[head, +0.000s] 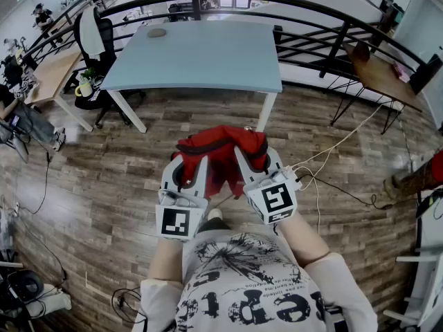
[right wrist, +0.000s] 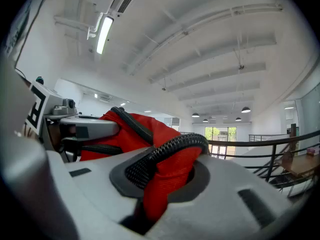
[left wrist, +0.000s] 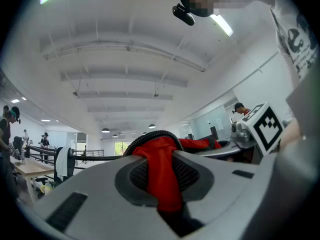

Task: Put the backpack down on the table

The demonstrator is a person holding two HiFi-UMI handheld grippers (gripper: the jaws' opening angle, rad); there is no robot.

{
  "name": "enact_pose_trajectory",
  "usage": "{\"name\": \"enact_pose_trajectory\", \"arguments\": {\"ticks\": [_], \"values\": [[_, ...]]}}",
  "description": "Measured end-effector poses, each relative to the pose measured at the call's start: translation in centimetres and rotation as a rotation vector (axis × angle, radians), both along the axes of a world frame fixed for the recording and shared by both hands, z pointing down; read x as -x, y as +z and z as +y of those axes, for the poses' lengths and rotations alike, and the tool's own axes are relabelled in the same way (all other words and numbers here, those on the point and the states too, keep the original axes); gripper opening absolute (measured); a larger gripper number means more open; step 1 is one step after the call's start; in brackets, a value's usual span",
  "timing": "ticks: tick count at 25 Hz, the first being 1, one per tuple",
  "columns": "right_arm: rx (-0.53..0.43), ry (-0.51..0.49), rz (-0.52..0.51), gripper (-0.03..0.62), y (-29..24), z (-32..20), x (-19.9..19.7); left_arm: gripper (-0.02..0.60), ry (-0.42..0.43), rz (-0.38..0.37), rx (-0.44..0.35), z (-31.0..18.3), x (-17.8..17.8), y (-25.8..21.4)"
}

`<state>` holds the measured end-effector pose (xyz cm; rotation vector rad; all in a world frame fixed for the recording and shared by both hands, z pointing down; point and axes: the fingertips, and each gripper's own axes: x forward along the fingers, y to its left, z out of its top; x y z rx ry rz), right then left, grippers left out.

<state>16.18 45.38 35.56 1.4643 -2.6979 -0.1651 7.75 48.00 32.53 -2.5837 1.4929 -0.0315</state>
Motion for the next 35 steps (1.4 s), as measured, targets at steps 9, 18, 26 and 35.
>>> {"name": "enact_pose_trajectory", "arguments": {"ticks": [9, 18, 26, 35], "values": [[0.034, -0.007, 0.012, 0.055, 0.6, -0.2, 0.2, 0.052, 0.000, -0.001, 0.017, -0.3, 0.1, 0.2], [0.071, -0.018, -0.016, 0.063, 2.0, -3.4, 1.3, 0.052, -0.014, 0.026, 0.047, -3.5, 1.3, 1.7], [0.059, 0.021, -0.028, 0.063, 1.5, -9.9, 5.2, 0.052, 0.018, 0.022, 0.045, -10.2, 5.4, 1.3], [0.072, 0.061, -0.026, 0.063, 0.9, -19.3, 9.7, 0.052, 0.031, 0.030, 0.056, -19.7, 10.1, 1.0]]}}
